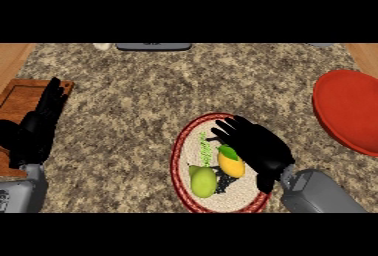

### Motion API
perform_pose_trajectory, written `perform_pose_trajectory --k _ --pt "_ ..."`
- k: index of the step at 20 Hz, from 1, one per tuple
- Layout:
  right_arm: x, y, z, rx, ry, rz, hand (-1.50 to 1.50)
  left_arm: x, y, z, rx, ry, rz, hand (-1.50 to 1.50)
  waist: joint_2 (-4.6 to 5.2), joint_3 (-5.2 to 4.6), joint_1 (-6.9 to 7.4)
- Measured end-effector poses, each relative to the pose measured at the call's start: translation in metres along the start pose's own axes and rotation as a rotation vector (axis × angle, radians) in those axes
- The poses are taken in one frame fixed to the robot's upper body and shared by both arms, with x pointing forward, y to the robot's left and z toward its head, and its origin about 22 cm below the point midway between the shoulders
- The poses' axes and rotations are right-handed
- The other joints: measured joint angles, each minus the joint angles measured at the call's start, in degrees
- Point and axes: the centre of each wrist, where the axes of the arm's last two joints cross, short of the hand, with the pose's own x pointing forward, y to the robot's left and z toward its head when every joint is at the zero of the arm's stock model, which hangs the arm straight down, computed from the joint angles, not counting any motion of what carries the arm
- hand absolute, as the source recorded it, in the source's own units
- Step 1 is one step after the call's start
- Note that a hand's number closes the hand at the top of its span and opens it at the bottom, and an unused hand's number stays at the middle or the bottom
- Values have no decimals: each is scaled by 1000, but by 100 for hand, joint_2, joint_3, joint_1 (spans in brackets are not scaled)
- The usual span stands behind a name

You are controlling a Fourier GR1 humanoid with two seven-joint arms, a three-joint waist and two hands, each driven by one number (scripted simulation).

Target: Pick the lemon from the placemat and place it in the bowl

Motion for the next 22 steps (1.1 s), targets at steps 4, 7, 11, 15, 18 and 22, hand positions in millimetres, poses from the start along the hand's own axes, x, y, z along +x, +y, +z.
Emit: perform_pose_trajectory --k 4,7,11,15,18,22 --pt "0 12 -1 33 11 7 -150 0 8 -1 -4 -3 0 0 -2 -1 0" --pt "4 23 -4 42 19 0 -150 -1 7 3 0 1 0 0 -3 0 0" --pt "2 25 -7 30 18 -3 -150 4 8 -1 -1 2 7 0 -2 -1 -3" --pt "6 29 -25 22 30 -6 -150 5 1 4 1 2 9 0 -1 0 8" --pt "3 37 -33 30 38 -13 150 5 6 1 5 1 3 0 0 0 6" --pt "4 43 -40 68 13 -28 150 8 2 7 2 -3 0 0 -8 -4 12"
